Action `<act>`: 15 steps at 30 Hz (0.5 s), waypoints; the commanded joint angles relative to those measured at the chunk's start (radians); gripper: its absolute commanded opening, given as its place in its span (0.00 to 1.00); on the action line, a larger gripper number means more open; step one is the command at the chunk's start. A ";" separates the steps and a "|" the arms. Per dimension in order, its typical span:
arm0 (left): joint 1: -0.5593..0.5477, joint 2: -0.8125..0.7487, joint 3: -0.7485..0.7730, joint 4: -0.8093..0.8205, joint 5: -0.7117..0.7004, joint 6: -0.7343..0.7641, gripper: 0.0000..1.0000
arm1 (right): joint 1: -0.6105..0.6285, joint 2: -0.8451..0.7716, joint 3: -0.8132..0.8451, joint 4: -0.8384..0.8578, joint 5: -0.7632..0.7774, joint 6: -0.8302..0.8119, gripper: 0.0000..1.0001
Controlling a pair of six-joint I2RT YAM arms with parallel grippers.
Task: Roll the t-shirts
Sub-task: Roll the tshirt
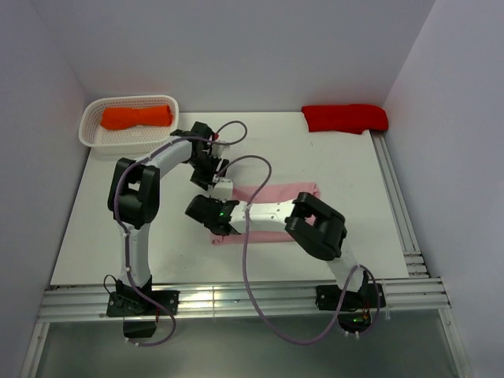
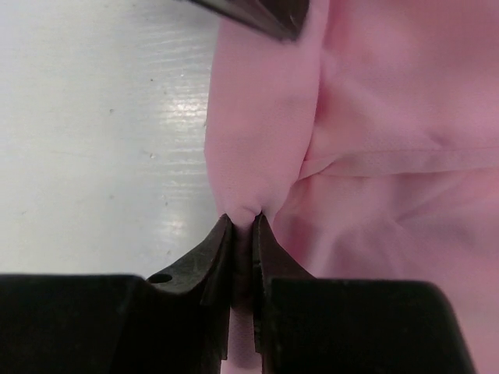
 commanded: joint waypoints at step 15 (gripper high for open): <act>0.167 -0.117 -0.172 0.122 0.452 0.128 0.74 | -0.188 -0.140 -0.708 1.288 -0.505 0.380 0.06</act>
